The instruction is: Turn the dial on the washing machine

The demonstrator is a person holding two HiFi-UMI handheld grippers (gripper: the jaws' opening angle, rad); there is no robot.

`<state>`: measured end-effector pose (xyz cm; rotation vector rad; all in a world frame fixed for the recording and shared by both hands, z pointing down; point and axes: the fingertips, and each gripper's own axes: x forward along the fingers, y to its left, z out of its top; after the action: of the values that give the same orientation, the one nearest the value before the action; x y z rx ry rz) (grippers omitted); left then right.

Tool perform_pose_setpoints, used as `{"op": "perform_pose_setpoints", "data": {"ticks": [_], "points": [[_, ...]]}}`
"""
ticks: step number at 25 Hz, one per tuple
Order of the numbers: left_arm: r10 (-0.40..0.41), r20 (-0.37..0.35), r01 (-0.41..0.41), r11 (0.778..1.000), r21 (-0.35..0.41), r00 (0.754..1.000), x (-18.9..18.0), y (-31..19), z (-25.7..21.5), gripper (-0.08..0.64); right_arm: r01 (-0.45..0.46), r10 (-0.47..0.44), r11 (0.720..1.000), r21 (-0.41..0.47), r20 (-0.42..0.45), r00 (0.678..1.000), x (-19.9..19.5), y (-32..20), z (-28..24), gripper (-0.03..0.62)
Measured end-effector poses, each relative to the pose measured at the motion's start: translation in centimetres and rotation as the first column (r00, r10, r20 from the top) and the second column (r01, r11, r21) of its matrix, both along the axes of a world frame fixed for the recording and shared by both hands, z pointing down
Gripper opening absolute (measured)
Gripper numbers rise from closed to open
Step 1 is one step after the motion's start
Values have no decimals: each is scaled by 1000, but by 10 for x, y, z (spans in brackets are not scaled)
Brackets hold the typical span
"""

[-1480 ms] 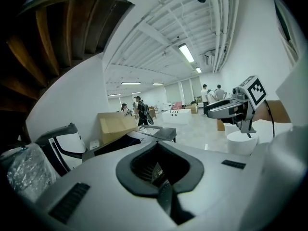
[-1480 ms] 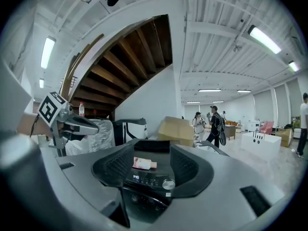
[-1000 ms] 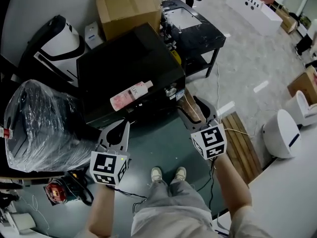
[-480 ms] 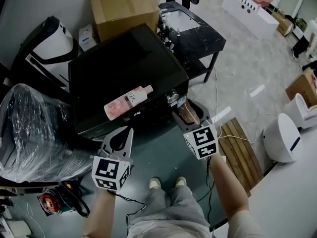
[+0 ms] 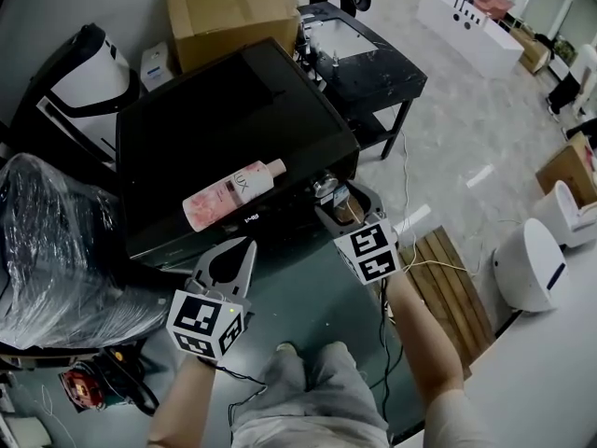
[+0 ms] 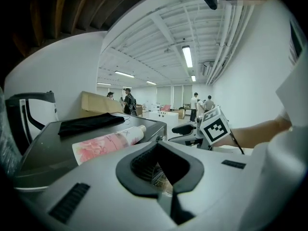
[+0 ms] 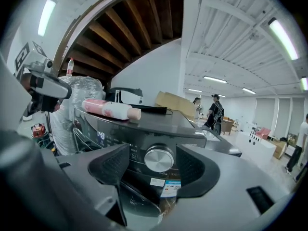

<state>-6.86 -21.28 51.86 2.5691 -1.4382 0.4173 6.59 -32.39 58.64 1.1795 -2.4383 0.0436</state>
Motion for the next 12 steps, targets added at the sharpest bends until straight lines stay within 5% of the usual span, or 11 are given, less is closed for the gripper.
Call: {"op": "perform_pose_setpoints", "data": {"ticks": [12], "points": [[10, 62, -10, 1000, 2, 998, 1, -26, 39, 18, -32, 32, 999, -14, -17, 999, -3, -36, 47, 308]]}}
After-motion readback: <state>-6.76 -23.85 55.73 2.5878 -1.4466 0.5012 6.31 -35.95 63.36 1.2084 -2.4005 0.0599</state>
